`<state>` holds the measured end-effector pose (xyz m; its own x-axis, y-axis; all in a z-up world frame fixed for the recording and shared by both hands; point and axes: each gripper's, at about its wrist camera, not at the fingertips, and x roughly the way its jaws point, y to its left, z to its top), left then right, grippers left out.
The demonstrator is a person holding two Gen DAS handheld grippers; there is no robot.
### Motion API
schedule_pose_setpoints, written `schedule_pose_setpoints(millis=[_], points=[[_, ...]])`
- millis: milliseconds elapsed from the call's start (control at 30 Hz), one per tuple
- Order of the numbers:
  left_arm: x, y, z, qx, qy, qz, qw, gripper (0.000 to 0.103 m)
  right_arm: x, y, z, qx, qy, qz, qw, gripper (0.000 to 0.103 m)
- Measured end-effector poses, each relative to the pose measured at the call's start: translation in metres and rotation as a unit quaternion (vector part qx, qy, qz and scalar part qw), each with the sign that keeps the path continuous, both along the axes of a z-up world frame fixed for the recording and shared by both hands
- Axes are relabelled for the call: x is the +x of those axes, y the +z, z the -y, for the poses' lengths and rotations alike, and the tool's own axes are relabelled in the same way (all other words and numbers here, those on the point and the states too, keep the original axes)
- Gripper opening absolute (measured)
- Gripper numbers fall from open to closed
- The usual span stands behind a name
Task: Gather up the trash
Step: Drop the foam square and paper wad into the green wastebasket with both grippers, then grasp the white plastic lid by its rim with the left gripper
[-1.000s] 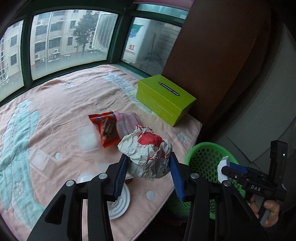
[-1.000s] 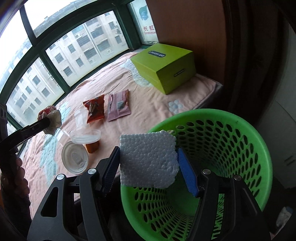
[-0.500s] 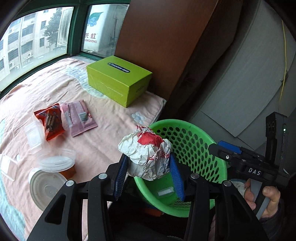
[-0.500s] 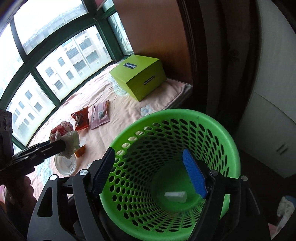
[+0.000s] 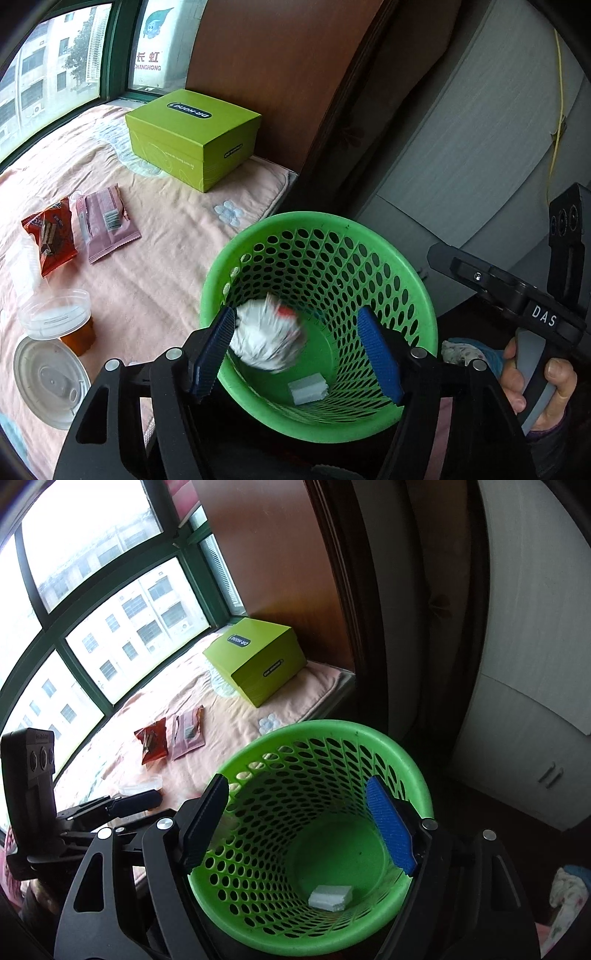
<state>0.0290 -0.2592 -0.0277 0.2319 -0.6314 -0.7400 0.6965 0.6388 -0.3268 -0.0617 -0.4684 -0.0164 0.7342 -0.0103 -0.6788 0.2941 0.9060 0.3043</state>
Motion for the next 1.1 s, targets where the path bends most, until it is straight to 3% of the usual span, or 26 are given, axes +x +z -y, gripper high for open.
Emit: schedule_pose_setpoints(millis=[167, 333, 567, 867, 1100], points=[[0.003, 0.001, -0.014, 0.004, 0.021, 0.001, 0.9998, 0.068, 0.004, -0.002, -0.007, 0.003, 0.011, -0.001, 1.000, 0.077], [0.012, 0.005, -0.046, 0.015, 0.071, 0.018, 0.9972, 0.068, 0.013, -0.003, -0.020, 0.007, 0.026, -0.002, 1.000, 0.077], [0.030, 0.003, -0.110, 0.039, 0.172, 0.047, 0.9832, 0.068, 0.028, -0.004, -0.043, 0.011, 0.056, -0.001, 0.998, 0.077], [0.057, -0.026, -0.190, 0.058, 0.267, 0.018, 0.9616, 0.067, 0.050, -0.006, -0.076, 0.015, 0.095, -0.003, 0.995, 0.077], [0.064, -0.053, -0.217, 0.059, 0.289, -0.015, 0.9555, 0.063, 0.062, -0.009, -0.098, 0.016, 0.118, -0.008, 0.993, 0.077]])
